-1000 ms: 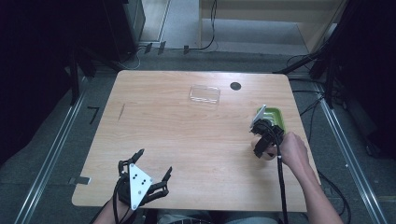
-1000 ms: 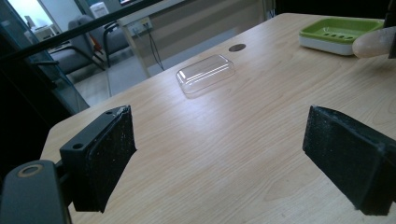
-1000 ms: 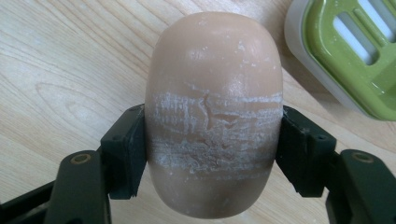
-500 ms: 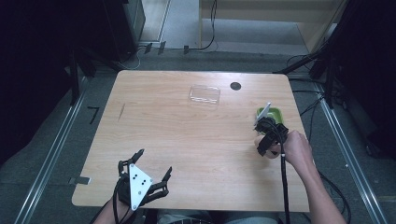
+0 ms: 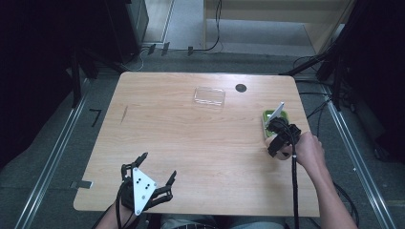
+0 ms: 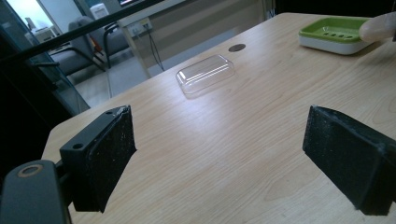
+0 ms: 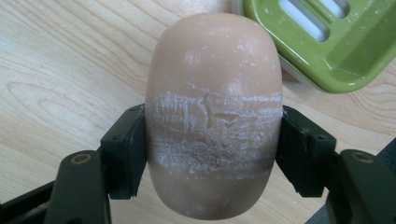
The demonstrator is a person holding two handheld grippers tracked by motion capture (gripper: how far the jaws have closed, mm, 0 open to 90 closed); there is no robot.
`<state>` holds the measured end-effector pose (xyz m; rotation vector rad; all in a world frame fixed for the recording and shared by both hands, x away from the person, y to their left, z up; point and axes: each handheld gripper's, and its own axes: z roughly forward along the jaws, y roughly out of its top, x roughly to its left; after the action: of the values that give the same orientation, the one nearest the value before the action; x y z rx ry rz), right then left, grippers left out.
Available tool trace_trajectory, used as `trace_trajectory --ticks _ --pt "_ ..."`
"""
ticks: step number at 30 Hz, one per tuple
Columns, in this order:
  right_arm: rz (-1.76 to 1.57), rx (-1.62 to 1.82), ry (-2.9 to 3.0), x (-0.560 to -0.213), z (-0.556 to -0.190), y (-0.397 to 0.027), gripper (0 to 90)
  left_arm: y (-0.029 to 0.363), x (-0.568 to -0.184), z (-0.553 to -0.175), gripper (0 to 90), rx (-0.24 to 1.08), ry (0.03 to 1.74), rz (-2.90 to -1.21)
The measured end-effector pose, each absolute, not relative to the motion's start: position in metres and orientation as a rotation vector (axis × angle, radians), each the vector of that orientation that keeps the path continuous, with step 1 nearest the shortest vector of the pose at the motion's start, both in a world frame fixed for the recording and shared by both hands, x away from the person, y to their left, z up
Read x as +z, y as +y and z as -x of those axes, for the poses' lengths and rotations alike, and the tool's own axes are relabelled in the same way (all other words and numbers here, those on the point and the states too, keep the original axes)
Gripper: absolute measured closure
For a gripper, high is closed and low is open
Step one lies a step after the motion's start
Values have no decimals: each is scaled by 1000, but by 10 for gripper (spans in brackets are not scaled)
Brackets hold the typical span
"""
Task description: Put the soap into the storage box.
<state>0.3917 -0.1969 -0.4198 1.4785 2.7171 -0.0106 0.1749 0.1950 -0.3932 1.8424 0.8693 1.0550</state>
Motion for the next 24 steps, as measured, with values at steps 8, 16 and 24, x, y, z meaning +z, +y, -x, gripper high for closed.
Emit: trace_trajectory --ticks 8,16,24 --pt "-1513 1 2699 -418 -394 -203 331 194 -393 -175 99 1055 867 -1843" --pt "-1544 3 2678 -416 -398 -207 331 194 -393 -175 99 1053 866 -1843" --pt "-1587 25 2642 -410 -405 -212 331 194 -393 -176 99 1050 869 -1842"
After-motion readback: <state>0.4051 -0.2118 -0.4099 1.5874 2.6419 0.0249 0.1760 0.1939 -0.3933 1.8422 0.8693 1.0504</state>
